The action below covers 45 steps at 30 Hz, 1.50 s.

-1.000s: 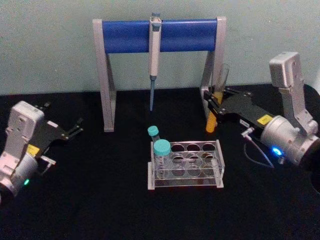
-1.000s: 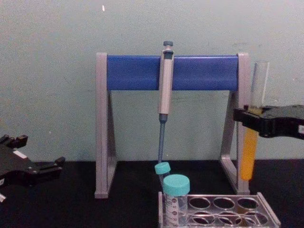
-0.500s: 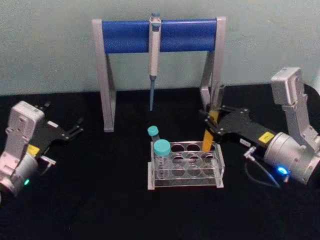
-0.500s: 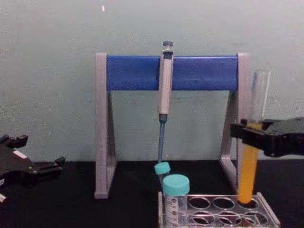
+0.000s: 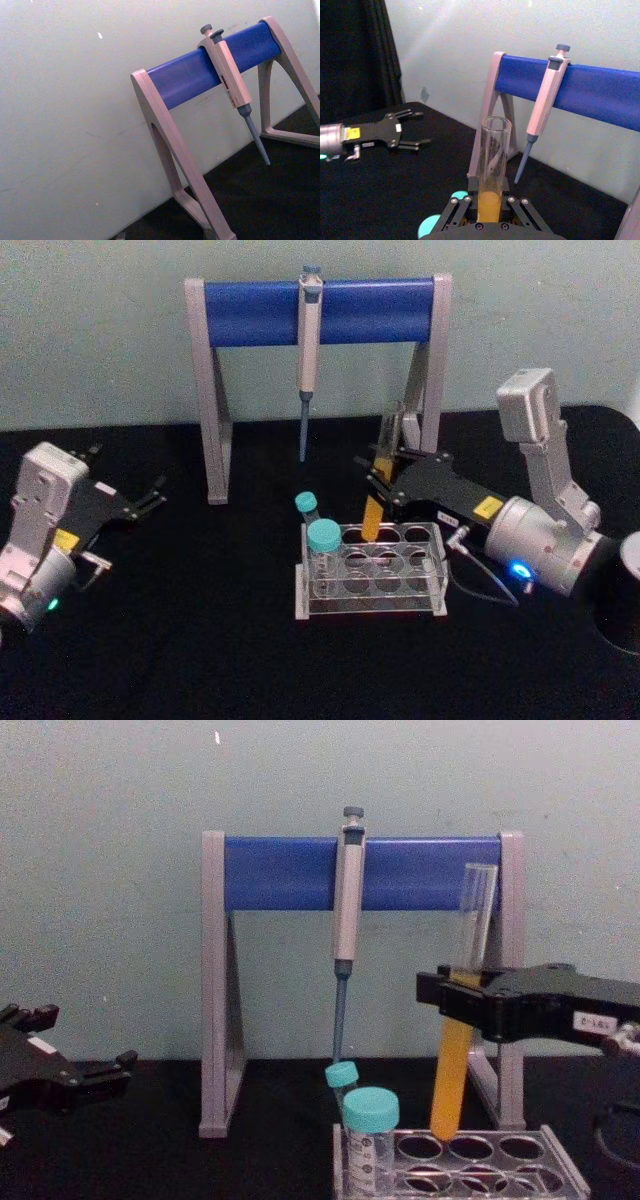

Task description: Pick up the test tube from the test tube rack, shake it, then place it back into the test tube rack.

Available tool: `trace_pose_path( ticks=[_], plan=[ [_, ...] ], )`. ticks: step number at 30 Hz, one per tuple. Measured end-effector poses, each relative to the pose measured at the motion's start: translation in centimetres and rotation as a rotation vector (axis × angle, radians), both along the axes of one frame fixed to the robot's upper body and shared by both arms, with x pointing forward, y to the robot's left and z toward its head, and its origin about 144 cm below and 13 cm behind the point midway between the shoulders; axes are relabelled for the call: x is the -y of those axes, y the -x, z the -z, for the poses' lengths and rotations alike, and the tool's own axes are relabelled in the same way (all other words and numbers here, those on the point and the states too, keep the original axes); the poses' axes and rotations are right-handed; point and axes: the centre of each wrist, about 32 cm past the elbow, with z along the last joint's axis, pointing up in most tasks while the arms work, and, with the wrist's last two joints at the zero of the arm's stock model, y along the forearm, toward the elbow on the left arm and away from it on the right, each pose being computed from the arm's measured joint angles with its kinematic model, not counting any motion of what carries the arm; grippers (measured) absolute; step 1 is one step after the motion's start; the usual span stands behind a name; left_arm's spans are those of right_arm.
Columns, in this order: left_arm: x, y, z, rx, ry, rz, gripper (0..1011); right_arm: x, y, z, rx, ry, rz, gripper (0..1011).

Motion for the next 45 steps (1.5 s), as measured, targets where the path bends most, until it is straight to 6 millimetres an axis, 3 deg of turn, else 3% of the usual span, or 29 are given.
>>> trace_pose_path(
  ticks=[10,17,33,45],
  plan=[
    [0.0,0.0,0.0,0.0,0.0,0.0,1001,-0.3,-2.4,0.1,0.018,-0.01,0.058,235],
    [0.0,0.0,0.0,0.0,0.0,0.0,1001,0.7,-2.8,0.0,0.026,-0.003,0.111,235],
    [0.0,0.0,0.0,0.0,0.0,0.0,1001,3.0,-0.2,-0.5,0.024,0.038,0.163,235],
    [0.0,0.0,0.0,0.0,0.0,0.0,1001,2.2,1.4,-0.7,0.001,0.042,0.068,235]
  ],
)
